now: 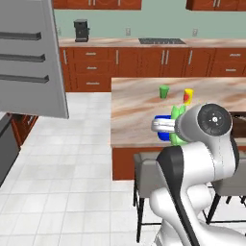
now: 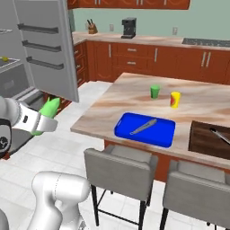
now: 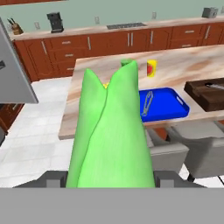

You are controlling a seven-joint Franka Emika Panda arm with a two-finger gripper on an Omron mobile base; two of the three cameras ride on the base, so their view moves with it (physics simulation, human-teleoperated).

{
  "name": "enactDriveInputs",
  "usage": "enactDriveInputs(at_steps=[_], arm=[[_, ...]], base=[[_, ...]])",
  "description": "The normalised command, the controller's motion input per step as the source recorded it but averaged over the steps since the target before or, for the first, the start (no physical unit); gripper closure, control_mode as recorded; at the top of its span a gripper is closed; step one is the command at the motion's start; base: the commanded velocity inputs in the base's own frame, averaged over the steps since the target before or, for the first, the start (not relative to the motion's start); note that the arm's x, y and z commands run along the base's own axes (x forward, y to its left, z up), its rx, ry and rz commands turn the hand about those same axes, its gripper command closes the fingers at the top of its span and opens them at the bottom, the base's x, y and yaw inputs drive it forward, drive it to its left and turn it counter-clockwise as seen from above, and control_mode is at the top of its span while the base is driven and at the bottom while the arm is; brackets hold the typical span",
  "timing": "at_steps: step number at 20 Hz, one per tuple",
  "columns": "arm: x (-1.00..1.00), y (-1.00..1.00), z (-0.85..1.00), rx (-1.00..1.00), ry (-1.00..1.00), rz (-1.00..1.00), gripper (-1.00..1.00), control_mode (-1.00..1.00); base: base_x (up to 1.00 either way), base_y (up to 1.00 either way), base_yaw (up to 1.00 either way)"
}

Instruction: Gather the lemon and corn from the fridge and place them on a tray on the dining counter. Then gather the chicken drumstick and fish from the fridge and place them on the other tray.

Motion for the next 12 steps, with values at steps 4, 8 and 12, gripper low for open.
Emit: enactDriveInputs(at_steps=[4,8,12], arm=[[0.00,0.00,0.00,0.00,0.00,0.00,1.00,1.00],[0.00,0.00,0.00,0.00,0.00,0.00,1.00,1.00],[0.00,0.00,0.00,0.00,0.00,0.00,1.00,1.00]], base=[[0.21,-0.65,-0.13],[0.39,-0.60,-0.11],[0.52,-0.52,-0.08]])
